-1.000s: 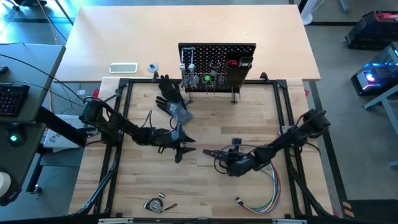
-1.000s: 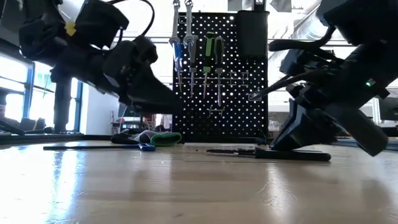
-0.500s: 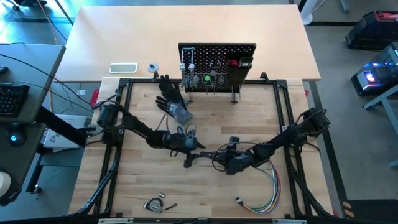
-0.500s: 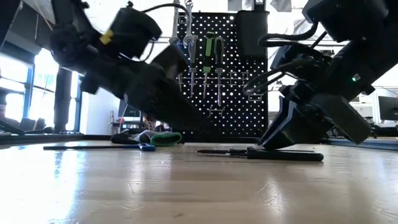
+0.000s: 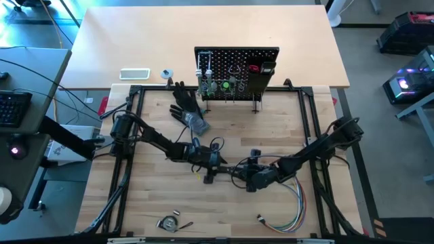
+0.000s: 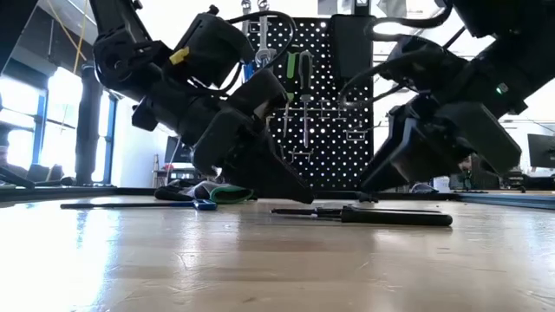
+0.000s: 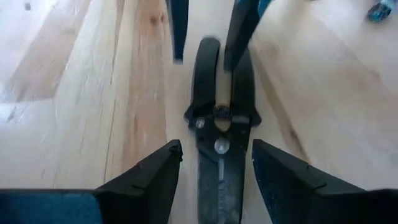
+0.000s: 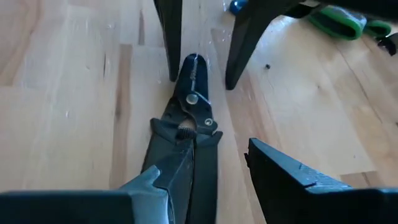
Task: Hang tools onto peg board
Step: Hang the black pliers on the pegboard
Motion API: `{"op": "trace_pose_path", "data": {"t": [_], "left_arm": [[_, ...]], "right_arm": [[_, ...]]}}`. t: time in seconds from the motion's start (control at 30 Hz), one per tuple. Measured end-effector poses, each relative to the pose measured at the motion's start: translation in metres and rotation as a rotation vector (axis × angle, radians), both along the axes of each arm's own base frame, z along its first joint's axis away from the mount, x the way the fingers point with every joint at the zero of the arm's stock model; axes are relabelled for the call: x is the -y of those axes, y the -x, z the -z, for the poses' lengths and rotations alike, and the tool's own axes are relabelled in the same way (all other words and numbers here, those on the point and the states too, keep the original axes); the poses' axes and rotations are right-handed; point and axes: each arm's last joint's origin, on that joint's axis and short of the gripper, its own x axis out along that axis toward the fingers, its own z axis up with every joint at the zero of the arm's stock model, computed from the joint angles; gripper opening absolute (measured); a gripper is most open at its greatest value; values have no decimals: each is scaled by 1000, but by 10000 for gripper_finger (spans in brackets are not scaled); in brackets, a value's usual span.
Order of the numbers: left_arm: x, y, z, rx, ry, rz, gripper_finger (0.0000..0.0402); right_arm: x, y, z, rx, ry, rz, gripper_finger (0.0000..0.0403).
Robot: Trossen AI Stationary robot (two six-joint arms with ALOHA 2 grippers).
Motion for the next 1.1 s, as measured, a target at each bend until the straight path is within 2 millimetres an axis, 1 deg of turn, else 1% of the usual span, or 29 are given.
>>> {"op": "trace_pose_path", "data": {"t": [0.13,0.3,0.4,0.5,0.6,0.73,0.93,1.1], "left_arm": [[-5,2,-3,-26,0,-16,193],[-11,2,-3,-36,10,-37,191],[-14,2,1,-65,14,-20,183],[-14,4,10,-110,10,-8,170],[-14,4,21,-143,10,-7,159],[-14,2,28,-140,37,-23,150],[-13,1,29,-119,40,-27,147],[-13,2,29,-116,39,-29,146]], "right_arm": [[1,3,-9,1,-8,-7,149],[0,7,-15,-23,-73,-23,149],[2,12,-13,-70,-98,-1,149],[2,14,-10,-95,-119,22,149],[1,15,-11,-92,-124,22,150],[1,14,-11,-86,-133,28,150],[1,18,-8,-127,-175,51,150],[-5,23,-7,-141,-200,65,150]]}}
